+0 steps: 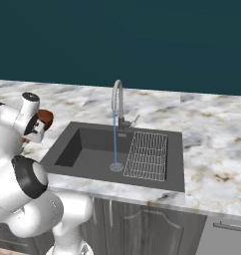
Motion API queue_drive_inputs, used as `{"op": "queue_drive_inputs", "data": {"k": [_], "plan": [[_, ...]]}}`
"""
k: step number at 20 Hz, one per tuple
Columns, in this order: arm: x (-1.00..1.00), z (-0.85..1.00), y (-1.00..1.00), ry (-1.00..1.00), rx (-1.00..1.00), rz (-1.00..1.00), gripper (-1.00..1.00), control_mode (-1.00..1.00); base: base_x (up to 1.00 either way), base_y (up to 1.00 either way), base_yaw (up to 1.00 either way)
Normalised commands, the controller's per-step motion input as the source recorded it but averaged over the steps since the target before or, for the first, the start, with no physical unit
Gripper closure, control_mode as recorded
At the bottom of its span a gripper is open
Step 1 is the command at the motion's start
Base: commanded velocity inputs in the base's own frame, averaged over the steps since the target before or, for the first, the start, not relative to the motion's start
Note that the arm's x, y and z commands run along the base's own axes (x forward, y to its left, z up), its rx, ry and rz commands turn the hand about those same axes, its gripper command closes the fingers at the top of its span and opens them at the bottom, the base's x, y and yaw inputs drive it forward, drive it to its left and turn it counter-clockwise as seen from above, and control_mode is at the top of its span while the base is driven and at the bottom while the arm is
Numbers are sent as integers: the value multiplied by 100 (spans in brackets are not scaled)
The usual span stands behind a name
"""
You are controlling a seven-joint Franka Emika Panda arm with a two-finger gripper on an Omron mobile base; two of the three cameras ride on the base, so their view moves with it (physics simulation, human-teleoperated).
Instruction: Pick the tangerines from the sink and place them in one bowl. Place the eggplant in the other bowl. Then turn off the sink faucet.
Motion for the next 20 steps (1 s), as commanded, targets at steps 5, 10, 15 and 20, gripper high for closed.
{"op": "queue_drive_inputs", "data": {"k": [5, 10, 15, 20], "plan": [[23, 0, 52, 5, -2, -4, 100, -100, 0, 0, 0], [32, -5, 37, 7, -5, -3, 100, -100, 0, 0, 0], [30, -25, 29, 11, -9, -4, 100, -100, 0, 0, 0], [17, -32, 29, 12, -10, -5, 100, -100, 0, 0, 0]]}}
